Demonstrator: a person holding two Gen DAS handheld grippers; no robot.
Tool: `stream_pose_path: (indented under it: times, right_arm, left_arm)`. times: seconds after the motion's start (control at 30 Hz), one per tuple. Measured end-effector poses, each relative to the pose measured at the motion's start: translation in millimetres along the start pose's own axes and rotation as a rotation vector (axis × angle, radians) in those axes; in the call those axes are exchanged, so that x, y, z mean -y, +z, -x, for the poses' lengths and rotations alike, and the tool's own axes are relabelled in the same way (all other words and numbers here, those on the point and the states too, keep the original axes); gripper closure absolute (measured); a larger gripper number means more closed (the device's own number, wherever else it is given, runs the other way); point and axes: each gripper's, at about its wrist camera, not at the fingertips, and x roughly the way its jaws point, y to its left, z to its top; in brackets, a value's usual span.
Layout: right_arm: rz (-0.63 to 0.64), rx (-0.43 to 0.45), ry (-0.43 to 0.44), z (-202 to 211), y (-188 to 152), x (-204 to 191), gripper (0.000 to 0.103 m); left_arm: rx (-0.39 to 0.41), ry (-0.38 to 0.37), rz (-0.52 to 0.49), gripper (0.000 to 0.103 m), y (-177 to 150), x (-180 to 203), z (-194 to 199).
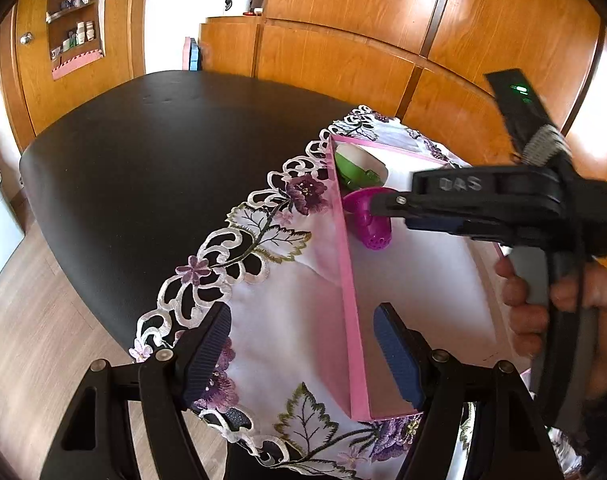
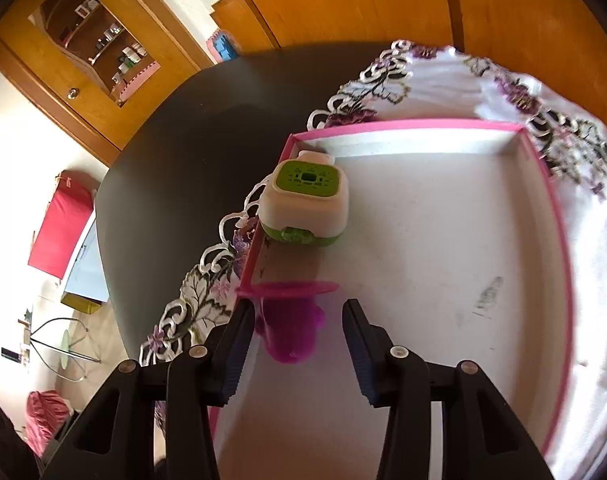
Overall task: Organize rigid objects
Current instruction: 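Carry the magenta cup into the pink box and open the right tool, then grasp the orange piece with the left tool while the right tool moves to the green spool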
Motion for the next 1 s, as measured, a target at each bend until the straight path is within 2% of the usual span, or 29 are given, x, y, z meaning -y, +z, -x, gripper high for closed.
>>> stream_pose_path:
  times: [0.3,0.47,0.83,1.0]
  right_arm:
    - [0.099,0.124,-0.131,60.0,-34.3,16.5,0.057]
    - [0.125,0.172,-0.225,91.8,-56.6,40.1,0.057]
    - [0.044,0.279,-0.395,166.4,-87.9,111.3,0.057]
    - [-0.052,0.339,-0.491,209.4,-104.8,160.2,0.057]
  left_arm:
    - [0.03,-0.002,-0.068,0.029,5.2,20.7,10.9]
    - [0.047,-0.013,-0.121,0.029,8.2,39.0,16.1]
    - [0.051,-0.061,-0.233,0.025,4.4,83.6,20.5]
    - [0.036,-0.092,-0.27,0.024,0.2,101.4,18.2]
